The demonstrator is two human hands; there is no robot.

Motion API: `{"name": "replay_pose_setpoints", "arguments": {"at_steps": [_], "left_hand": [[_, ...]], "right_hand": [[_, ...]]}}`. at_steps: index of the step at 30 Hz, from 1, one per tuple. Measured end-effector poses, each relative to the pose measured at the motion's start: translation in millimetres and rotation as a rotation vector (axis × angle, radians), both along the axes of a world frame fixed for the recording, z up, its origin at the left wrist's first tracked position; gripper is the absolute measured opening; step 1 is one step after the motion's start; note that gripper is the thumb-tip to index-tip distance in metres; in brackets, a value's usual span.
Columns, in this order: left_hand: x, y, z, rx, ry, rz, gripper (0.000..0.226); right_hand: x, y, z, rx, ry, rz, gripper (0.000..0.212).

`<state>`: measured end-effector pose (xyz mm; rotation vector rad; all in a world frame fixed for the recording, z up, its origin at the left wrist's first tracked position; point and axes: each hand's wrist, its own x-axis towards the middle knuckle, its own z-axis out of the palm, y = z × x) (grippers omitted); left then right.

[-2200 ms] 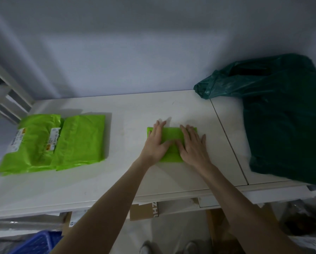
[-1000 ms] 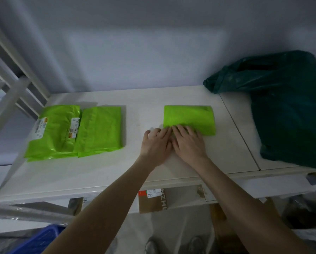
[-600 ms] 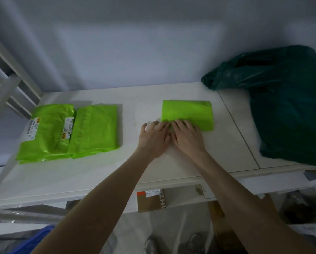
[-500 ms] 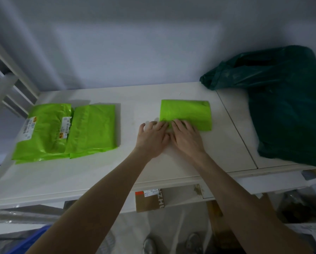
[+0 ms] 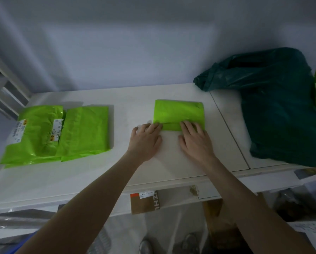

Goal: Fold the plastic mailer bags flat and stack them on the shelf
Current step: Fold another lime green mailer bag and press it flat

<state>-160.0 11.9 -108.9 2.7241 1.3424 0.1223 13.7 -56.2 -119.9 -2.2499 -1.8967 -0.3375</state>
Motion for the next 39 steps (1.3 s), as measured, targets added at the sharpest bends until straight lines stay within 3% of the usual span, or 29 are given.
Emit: {"name": "replay_pose_setpoints", "arguments": {"at_steps": [14, 20, 30, 39], "left_hand": [[5, 0, 1, 0.033, -0.02, 0.002, 0.08], [4, 1, -2, 0.063, -0.047, -0.011, 0.071], [3, 3, -8, 0.138, -0.071, -0.03, 0.054], [4, -3, -5, 0.057, -0.011, -0.002, 0.081]], "right_hand": [[3, -10, 2, -0.032, 0.218, -0.079, 0.057], [3, -14, 3, -0.039, 0.248, -0.132, 0.045], [-2, -18, 9, -0.087, 0.206, -0.243, 0.061], [-5, -20, 5, -0.071, 0.259, -0.306, 0.07]]}}
